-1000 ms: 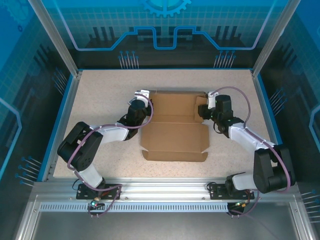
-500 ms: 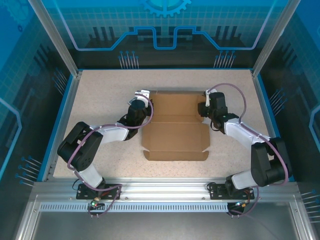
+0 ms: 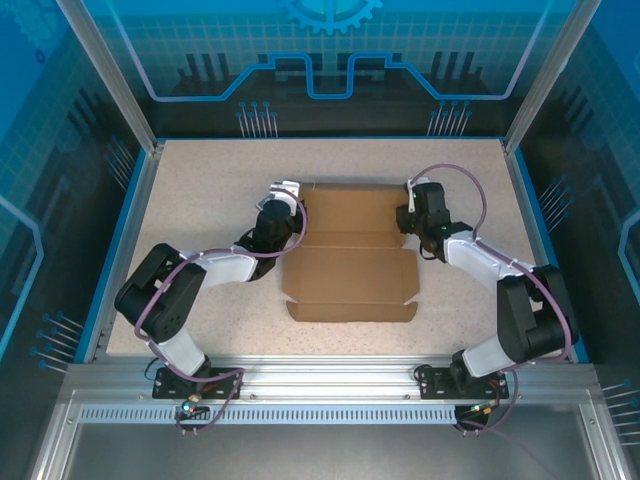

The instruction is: Fold the paper box

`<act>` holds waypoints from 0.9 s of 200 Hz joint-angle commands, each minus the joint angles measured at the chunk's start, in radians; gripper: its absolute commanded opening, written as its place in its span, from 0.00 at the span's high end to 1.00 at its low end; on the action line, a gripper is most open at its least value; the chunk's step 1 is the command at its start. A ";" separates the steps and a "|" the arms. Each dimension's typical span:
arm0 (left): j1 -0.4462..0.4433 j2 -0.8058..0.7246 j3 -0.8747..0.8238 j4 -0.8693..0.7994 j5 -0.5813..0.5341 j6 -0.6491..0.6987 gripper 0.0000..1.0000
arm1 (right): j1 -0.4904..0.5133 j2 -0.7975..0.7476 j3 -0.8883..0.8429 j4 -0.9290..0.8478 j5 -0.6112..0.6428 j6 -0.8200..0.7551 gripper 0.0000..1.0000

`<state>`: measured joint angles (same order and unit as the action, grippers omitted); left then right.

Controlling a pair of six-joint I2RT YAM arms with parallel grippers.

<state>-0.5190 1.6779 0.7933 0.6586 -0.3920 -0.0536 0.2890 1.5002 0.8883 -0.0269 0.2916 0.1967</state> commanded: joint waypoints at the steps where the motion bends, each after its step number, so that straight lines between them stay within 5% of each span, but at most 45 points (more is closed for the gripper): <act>1: -0.004 -0.047 -0.009 0.034 0.030 -0.020 1.00 | 0.038 0.021 0.056 -0.092 0.160 0.043 0.70; 54: -0.005 -0.051 -0.010 0.031 0.035 -0.026 1.00 | 0.125 0.067 0.102 -0.165 0.417 0.085 0.72; 90: -0.005 -0.061 -0.014 0.027 0.032 -0.023 1.00 | 0.145 0.093 0.131 -0.212 0.480 0.113 0.72; 180: -0.005 -0.066 -0.006 0.023 0.036 -0.020 1.00 | 0.089 0.019 0.018 -0.049 0.103 0.077 0.64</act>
<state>-0.5205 1.6581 0.7879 0.6468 -0.3779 -0.0532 0.4084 1.5513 0.9466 -0.1341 0.5171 0.2764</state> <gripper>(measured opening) 0.093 0.360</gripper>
